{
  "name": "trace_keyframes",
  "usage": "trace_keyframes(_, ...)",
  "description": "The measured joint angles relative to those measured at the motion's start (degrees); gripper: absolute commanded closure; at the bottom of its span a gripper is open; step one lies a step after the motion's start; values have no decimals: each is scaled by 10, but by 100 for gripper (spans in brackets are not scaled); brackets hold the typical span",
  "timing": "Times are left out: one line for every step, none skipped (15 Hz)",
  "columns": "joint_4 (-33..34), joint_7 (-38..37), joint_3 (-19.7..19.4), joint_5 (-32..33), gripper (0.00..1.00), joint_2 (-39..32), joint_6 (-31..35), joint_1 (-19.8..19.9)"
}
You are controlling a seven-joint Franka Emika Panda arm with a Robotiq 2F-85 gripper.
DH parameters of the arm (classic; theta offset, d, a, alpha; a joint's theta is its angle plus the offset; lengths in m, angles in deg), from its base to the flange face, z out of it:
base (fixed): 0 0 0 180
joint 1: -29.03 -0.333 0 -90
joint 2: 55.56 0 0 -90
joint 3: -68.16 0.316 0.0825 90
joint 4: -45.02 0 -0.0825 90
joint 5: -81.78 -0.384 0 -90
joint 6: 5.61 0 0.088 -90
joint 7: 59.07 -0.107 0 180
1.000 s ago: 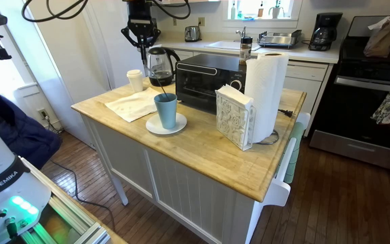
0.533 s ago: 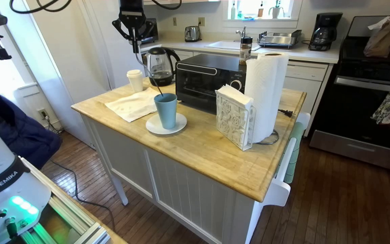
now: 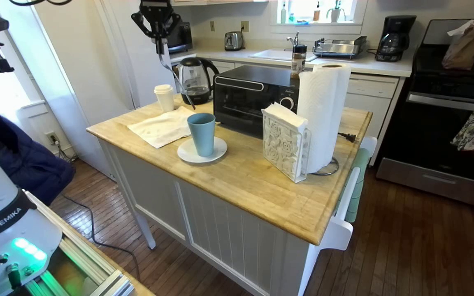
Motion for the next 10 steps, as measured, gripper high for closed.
trace_keyframes(2, -19, 1, 0, 99, 0, 2, 0)
trace_keyframes(3, -38, 2, 1, 99, 0, 5, 0)
trace_keyframes(3, -58, 4, 3, 99, 0, 11, 0)
trace_keyframes(3, -74, 5, 4, 99, 0, 17, 0)
trace_keyframes(3, -92, 8, 8, 99, 0, 27, 0)
trace_keyframes(3, -110, 10, 13, 99, -1, 38, -1)
trace_keyframes(3, -126, 13, 17, 99, -2, 50, -1)
trace_keyframes(3, -142, 15, 22, 99, -4, 61, -1)
trace_keyframes(2, -154, 18, 28, 99, -6, 71, -1)
trace_keyframes(2, -166, 20, 36, 99, -7, 82, -2)
